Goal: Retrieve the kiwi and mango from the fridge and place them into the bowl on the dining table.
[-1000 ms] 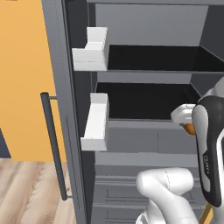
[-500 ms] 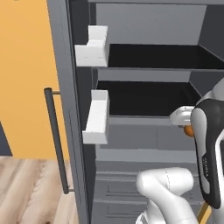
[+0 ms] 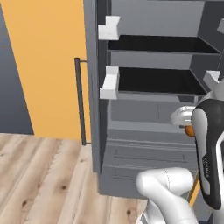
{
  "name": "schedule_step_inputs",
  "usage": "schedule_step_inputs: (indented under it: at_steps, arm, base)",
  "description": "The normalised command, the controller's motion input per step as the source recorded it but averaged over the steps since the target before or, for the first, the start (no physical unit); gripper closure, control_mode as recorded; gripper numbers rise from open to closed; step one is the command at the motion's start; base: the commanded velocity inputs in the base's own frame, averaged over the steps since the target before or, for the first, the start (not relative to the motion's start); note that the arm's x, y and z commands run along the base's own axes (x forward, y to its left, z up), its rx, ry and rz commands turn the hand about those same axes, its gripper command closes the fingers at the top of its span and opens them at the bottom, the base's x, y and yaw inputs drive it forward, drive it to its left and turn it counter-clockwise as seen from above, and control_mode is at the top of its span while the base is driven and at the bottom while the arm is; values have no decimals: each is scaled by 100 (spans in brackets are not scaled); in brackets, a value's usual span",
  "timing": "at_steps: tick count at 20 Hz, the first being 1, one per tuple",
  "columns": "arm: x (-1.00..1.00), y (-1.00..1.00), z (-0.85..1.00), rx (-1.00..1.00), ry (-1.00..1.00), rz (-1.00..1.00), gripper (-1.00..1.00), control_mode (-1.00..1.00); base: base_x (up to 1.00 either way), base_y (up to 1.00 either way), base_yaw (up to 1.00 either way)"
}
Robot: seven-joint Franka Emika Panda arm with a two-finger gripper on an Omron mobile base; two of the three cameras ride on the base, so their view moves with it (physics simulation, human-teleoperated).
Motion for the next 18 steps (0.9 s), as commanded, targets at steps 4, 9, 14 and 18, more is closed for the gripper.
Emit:
schedule_step_inputs:
  at_steps: [4,9,14,18]
  arm:
    - [0,0,0,0,0,0,100,100]
    - [0,0,0,0,0,0,100,100]
    - [0,0,0,0,0,0,100,100]
    - [0,0,0,0,0,0,100,100]
  base:
    - [-44,31,43]
    - [-23,38,56]
    - [-8,43,62]
    - [0,46,61]
